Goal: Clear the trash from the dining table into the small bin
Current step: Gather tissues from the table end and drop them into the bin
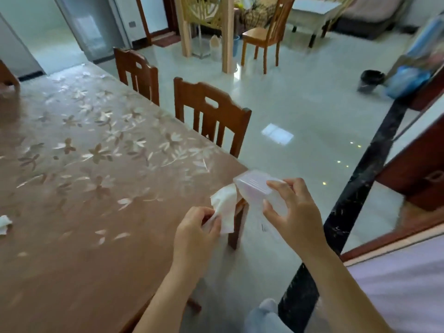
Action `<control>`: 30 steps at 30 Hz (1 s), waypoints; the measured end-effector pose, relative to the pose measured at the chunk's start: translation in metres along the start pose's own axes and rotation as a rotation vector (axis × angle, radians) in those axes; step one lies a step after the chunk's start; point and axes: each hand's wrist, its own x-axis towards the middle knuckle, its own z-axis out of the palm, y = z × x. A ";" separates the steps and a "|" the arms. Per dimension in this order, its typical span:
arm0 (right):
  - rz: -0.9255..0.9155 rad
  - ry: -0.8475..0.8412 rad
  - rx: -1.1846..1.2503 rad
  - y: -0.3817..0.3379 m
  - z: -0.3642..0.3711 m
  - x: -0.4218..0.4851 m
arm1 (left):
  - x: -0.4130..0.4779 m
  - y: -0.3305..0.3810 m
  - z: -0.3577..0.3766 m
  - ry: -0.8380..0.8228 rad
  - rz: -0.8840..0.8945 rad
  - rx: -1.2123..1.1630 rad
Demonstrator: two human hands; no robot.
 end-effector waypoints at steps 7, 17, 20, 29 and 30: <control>0.193 0.098 -0.085 0.139 -0.073 0.033 | 0.067 0.089 0.147 -0.174 0.136 -0.026; 0.420 0.167 -0.134 0.274 -0.095 0.096 | 0.165 0.147 0.297 -0.388 0.232 -0.005; 0.405 0.167 -0.183 0.322 -0.102 0.147 | 0.216 0.159 0.341 -0.401 0.232 -0.005; 0.310 0.101 -0.189 0.414 -0.099 0.340 | 0.400 0.201 0.419 -0.276 0.221 -0.006; 0.308 0.097 -0.181 0.422 -0.095 0.357 | 0.415 0.203 0.424 -0.258 0.228 0.011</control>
